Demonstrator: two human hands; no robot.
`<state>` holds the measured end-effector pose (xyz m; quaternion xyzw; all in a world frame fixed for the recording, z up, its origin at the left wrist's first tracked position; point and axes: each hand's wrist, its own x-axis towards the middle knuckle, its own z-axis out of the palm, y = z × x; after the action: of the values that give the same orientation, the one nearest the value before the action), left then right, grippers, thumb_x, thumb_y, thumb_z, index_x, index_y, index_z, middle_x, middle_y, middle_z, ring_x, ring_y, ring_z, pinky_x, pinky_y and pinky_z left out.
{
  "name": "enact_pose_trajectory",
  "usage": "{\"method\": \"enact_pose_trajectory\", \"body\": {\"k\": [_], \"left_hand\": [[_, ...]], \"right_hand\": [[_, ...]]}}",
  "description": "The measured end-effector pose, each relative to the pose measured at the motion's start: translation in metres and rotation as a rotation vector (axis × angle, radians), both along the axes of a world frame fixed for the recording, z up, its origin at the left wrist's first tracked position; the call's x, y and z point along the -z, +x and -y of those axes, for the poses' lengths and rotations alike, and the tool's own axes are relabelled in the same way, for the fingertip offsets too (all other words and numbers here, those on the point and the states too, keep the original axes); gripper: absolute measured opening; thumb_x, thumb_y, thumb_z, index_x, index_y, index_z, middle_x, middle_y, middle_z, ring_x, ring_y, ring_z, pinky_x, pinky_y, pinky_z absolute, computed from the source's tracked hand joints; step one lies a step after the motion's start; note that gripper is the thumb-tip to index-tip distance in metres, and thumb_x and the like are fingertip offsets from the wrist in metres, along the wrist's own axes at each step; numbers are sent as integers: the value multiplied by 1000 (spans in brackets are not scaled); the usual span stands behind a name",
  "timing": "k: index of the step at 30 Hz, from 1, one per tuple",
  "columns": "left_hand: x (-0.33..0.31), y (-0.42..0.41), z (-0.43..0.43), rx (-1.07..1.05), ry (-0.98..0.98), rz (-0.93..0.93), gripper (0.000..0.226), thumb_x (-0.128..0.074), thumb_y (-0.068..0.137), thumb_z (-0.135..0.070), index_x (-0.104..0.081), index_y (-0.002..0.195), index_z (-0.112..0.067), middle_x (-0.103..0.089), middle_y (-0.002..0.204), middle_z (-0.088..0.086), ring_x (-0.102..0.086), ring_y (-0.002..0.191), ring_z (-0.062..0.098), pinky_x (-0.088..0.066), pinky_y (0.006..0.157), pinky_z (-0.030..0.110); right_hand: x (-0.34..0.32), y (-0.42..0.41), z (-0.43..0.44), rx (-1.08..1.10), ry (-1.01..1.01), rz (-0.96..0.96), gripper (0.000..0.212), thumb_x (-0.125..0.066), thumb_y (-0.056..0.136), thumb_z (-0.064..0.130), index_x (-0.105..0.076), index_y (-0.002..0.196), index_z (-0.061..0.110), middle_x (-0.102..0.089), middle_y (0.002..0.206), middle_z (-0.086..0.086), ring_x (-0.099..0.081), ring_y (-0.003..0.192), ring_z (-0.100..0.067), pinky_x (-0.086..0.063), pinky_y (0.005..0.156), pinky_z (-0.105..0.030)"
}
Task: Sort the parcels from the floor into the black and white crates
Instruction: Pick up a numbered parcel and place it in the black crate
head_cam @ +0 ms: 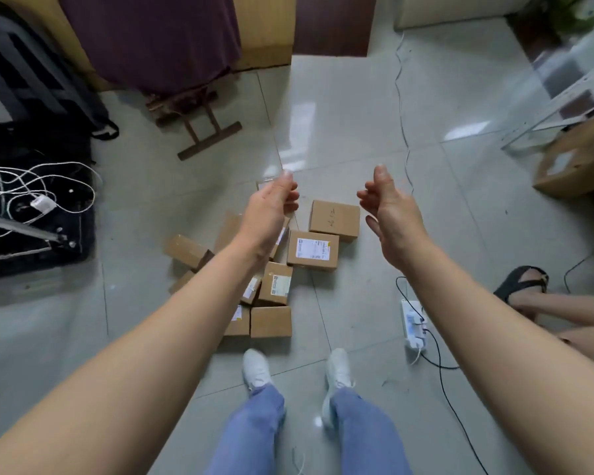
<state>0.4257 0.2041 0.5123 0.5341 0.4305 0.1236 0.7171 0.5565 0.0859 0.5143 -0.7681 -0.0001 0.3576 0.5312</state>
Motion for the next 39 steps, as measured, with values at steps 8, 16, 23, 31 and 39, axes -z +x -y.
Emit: {"method": "enact_pose_trajectory", "body": {"k": [8, 16, 23, 31, 39], "left_hand": [[190, 45, -3, -47, 7, -249, 36, -37, 99, -45, -61, 85, -23, -68, 73, -13, -62, 70, -2, -43, 58, 14], [376, 87, 4, 17, 33, -347, 36, -32, 100, -46, -54, 83, -23, -66, 61, -20, -59, 57, -17, -36, 41, 0], [511, 103, -5, 76, 10, -476, 44, -32, 99, -47, -60, 108, -14, -69, 87, -4, -67, 75, 5, -49, 63, 18], [594, 107, -7, 43, -83, -564, 51, -34, 96, -54, -59, 115, -14, -65, 113, 1, -59, 108, 22, -40, 102, 38], [517, 107, 5, -10, -203, -484, 38, -34, 96, -54, -57, 80, -29, -68, 83, -10, -63, 91, 14, -45, 90, 35]], "right_hand": [[192, 51, 1, -1, -146, -71, 42, -48, 89, 59, -60, 71, 23, -64, 62, 18, -60, 63, 2, -41, 64, -22], [378, 95, 14, -101, -254, -45, 38, -44, 92, 57, -59, 77, 26, -61, 55, 26, -56, 54, 15, -38, 48, -7], [520, 108, 21, -133, -347, -104, 76, -44, 89, 61, -36, 142, 8, -47, 141, -6, -45, 126, -22, -35, 98, -33], [602, 105, 14, -155, -355, -307, 82, -40, 84, 71, -40, 141, 12, -48, 142, -1, -46, 124, -20, -32, 97, -31], [520, 106, 27, -121, -326, -325, 63, -39, 87, 67, -53, 125, 20, -55, 127, 9, -52, 111, -16, -32, 93, -27]]}}
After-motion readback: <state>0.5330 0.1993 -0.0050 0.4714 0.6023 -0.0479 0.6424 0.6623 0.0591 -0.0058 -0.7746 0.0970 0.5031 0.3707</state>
